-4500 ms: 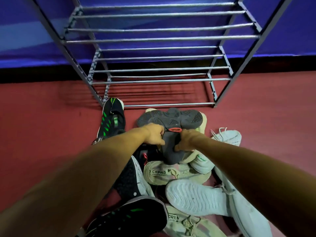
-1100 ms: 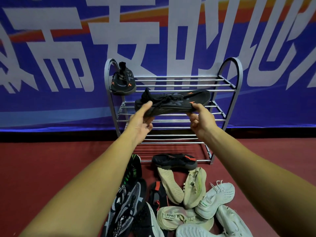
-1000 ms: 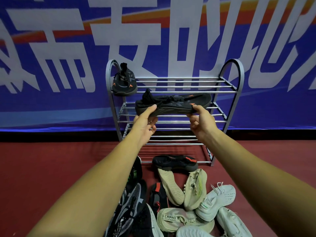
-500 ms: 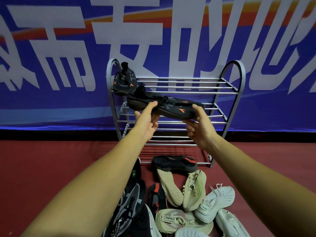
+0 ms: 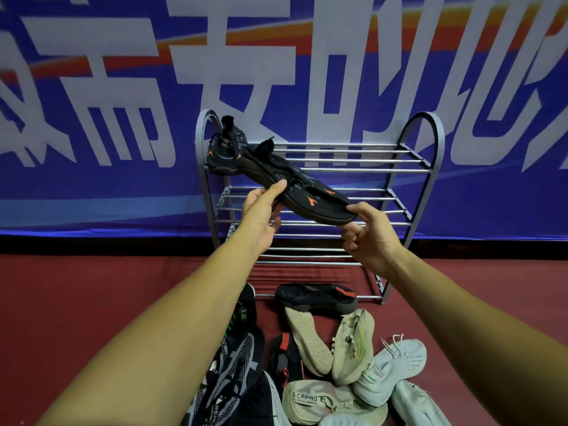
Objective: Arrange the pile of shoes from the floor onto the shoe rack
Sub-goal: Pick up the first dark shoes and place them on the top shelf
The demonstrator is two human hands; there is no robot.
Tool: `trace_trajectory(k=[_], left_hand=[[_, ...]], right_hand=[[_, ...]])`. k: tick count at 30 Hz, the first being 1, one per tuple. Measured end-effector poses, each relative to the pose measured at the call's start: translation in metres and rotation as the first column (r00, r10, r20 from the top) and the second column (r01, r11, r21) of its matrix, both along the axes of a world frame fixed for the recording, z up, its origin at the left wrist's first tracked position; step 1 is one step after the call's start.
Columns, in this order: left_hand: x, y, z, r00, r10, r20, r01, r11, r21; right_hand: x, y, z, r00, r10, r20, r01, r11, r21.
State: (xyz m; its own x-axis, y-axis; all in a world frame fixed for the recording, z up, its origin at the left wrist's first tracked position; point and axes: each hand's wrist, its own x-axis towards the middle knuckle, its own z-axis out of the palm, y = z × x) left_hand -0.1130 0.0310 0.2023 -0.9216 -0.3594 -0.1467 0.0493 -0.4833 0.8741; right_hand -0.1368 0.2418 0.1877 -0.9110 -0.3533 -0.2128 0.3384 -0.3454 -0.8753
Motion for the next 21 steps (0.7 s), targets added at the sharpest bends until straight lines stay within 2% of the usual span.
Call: trace_trajectory(k=[7, 13, 21], left_hand=[[0.005, 0.001, 0.004, 0.993, -0.117, 0.006, 0.117, 0.985, -0.129], [-0.001, -0.004, 0.004, 0.999, -0.043, 0.008, 0.043, 0.988, -0.15], [-0.005, -0.013, 0.004, 1.0, 0.006, -0.014, -0.009, 0.982, -0.189]], right_hand=[[0.001, 0.002, 0.003, 0.986, 0.159, -0.052, -0.16, 0.987, -0.007], [-0.003, -0.003, 0.004, 0.99, 0.078, -0.119, -0.071, 0.995, 0.068], [0.0, -0.014, 0.005, 0.972, 0.154, -0.177, -0.134, 0.984, 0.121]])
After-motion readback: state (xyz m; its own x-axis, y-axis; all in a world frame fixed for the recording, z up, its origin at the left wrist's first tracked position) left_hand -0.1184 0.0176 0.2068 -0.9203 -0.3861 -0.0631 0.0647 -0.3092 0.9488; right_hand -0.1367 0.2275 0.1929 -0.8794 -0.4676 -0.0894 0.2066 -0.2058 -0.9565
